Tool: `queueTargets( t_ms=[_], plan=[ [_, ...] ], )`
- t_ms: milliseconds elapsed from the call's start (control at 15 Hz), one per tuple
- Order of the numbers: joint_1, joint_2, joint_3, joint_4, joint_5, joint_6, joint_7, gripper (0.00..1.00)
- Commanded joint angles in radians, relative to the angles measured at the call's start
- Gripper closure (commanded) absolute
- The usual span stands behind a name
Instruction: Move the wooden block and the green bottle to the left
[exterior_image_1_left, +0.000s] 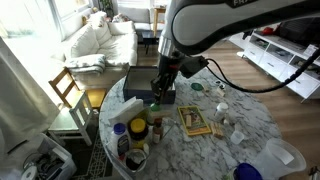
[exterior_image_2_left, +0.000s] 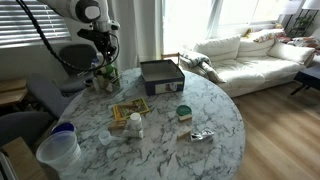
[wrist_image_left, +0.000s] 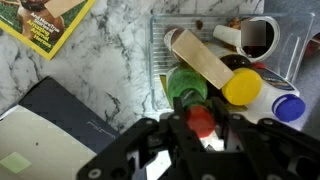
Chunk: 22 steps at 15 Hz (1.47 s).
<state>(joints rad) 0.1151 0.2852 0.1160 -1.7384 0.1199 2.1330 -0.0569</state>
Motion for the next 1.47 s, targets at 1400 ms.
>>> queueTargets(
  t_ms=[1400],
  plan=[
    [0.024,-0.001,0.001,-0.042,-0.065,0.017,0.013,0.92]
  ],
)
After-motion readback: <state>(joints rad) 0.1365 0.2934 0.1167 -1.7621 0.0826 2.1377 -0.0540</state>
